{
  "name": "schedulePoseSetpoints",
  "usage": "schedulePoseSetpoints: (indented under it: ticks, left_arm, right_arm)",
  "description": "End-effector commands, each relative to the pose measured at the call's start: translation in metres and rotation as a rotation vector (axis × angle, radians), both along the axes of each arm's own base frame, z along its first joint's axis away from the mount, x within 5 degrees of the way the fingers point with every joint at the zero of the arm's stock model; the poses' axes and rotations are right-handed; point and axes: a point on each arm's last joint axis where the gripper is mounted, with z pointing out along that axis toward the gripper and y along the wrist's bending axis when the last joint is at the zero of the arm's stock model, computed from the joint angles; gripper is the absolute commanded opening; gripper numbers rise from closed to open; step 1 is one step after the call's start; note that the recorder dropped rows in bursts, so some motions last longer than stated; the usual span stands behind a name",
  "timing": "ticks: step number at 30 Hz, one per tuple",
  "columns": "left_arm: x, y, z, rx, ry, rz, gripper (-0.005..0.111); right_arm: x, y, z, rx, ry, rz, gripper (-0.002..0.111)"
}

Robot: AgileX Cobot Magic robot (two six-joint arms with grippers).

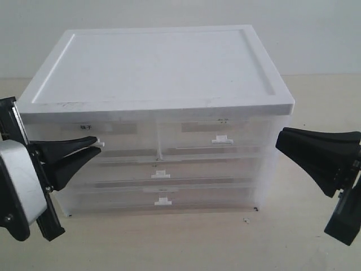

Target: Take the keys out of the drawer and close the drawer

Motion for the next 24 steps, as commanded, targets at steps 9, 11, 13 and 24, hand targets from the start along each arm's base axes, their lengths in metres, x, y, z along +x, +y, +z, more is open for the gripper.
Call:
schedulePoseSetpoints:
  ticks: [9, 11, 13, 24]
  left_arm:
    - [-0.035, 0.005, -0.003, 0.033, 0.06, -0.099, 0.005]
    - [-0.038, 0.006, -0.002, 0.042, 0.059, -0.102, 0.005]
    - [-0.039, 0.007, 0.001, 0.036, 0.043, -0.098, 0.005]
    - [-0.019, 0.002, 0.012, -0.019, 0.003, -0.048, 0.032]
  right_arm:
    - [0.0, 0.001, 0.0, -0.007, -0.005, 0.008, 0.0]
    - [0.0, 0.001, 0.0, -0.007, -0.005, 0.008, 0.0]
    - [0.0, 0.001, 0.0, -0.007, -0.005, 0.008, 0.0]
    - [0.0, 0.001, 0.0, -0.006, -0.003, 0.008, 0.0]
